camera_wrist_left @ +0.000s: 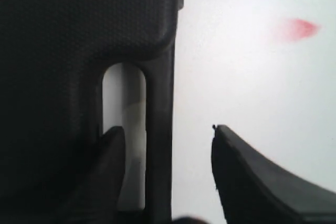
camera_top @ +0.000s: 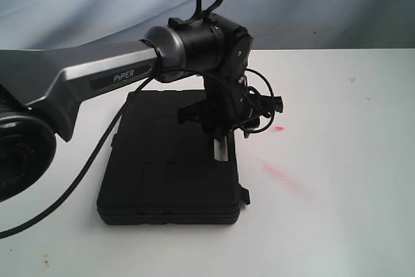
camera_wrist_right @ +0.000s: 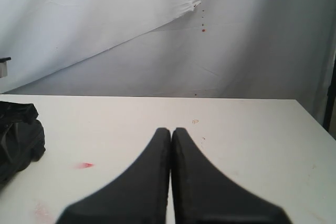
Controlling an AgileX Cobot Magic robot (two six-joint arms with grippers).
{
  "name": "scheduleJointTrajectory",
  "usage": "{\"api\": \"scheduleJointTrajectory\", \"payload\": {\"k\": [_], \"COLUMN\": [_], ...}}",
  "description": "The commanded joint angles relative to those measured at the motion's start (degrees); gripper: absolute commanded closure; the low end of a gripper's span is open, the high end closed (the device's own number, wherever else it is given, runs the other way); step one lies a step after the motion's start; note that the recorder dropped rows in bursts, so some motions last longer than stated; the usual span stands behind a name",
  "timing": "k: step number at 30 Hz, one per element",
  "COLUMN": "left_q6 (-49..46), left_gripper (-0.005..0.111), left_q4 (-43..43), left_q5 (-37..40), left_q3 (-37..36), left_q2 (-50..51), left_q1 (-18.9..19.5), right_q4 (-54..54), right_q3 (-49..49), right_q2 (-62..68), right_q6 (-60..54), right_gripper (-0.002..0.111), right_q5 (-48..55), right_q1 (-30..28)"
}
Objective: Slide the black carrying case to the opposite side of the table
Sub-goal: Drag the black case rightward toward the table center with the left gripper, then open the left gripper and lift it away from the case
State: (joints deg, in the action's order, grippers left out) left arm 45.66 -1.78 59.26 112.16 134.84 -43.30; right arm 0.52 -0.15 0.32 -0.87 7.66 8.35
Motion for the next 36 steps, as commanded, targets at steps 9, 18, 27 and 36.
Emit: {"api": "scheduleJointTrajectory", "payload": {"k": [9,18,27,36], "left_q6": [-4.83,-12.04,-18.92,-21.68], "left_gripper": [0.092,0.107,0.107,0.107], "left_q4": [-12.1,-19.92,-19.08,-18.23], "left_q5": [3.25,0.49,-6.59,-19.54], "left_q3": [0.15,0.15,-0.07,-11.48], "left_q2": [-5.82,-9.41,-11.05,-21.26], "left_q1": [-0.79,-0.92,-0.92,-0.62], "right_q4": [0.17,0.17,0.17,0.17], "right_q3": [0.15,0.15,0.15,0.15], "right_q2": [-0.32,-0.32,-0.32,-0.32], "right_q6": [0.02,0.02,0.02,0.02], "right_gripper": [0.108,0.108,0.108,0.108], "right_q5": [-0.63,-0.63,-0.63,-0.63], "right_q1": [-0.36,-0.36,-0.36,-0.36]}}
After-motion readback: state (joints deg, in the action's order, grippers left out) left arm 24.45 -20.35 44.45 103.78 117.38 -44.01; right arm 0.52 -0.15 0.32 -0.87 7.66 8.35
